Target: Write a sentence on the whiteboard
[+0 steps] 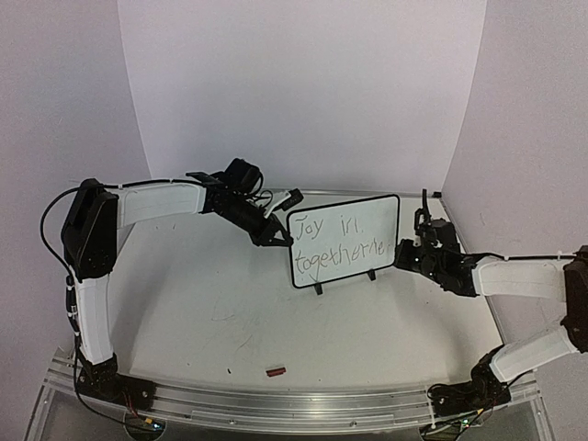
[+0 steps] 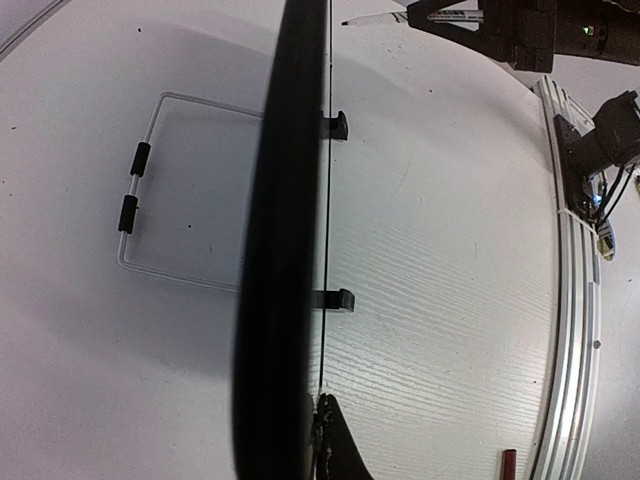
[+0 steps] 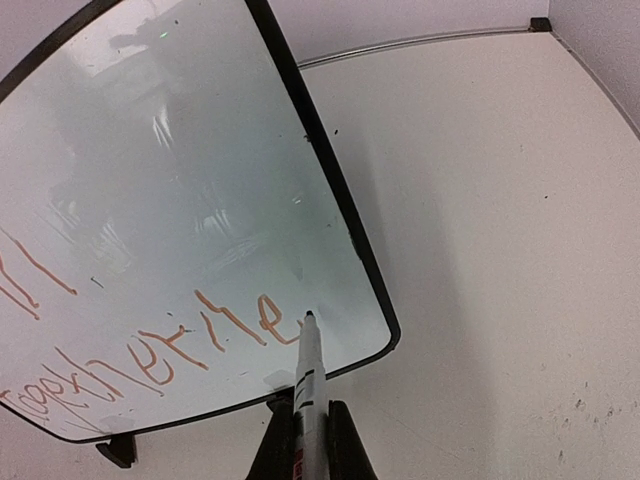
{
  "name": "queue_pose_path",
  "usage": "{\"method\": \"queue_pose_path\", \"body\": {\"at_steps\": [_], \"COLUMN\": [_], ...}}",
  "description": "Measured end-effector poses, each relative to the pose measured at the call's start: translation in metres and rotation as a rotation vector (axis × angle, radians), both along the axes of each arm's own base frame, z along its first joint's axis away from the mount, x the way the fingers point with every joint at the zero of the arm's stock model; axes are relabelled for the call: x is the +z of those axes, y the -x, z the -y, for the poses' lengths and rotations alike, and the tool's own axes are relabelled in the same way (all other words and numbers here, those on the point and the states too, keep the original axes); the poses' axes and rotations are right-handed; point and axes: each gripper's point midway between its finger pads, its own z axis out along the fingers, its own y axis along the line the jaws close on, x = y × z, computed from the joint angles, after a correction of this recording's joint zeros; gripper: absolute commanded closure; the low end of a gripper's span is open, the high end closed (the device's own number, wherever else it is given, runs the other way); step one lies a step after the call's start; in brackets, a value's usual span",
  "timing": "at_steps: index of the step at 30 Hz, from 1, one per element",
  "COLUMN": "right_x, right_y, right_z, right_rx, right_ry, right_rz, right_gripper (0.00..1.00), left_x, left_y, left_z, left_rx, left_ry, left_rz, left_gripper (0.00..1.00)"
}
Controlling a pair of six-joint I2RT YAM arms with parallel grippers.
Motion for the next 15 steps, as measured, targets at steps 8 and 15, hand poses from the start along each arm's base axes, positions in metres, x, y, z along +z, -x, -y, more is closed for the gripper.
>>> {"method": "queue_pose_path", "body": {"at_steps": [8, 15], "right_x": [0.004, 0.004], "right_y": [-0.009, -0.014], "right_z": [0.0, -0.002], "right_rx": [0.001, 0.009], "right_ry": [0.002, 0.005], "right_rz": [0.011, 0.011], "right_gripper": [1.0, 1.0], "left_x": [0.0, 0.0], "left_y": [0.0, 0.0], "left_z": [0.0, 0.0], "left_rx": [0.0, 0.0], "left_ry": [0.0, 0.0], "left_rz": [0.0, 0.0], "left_gripper": [1.0, 1.0]}}
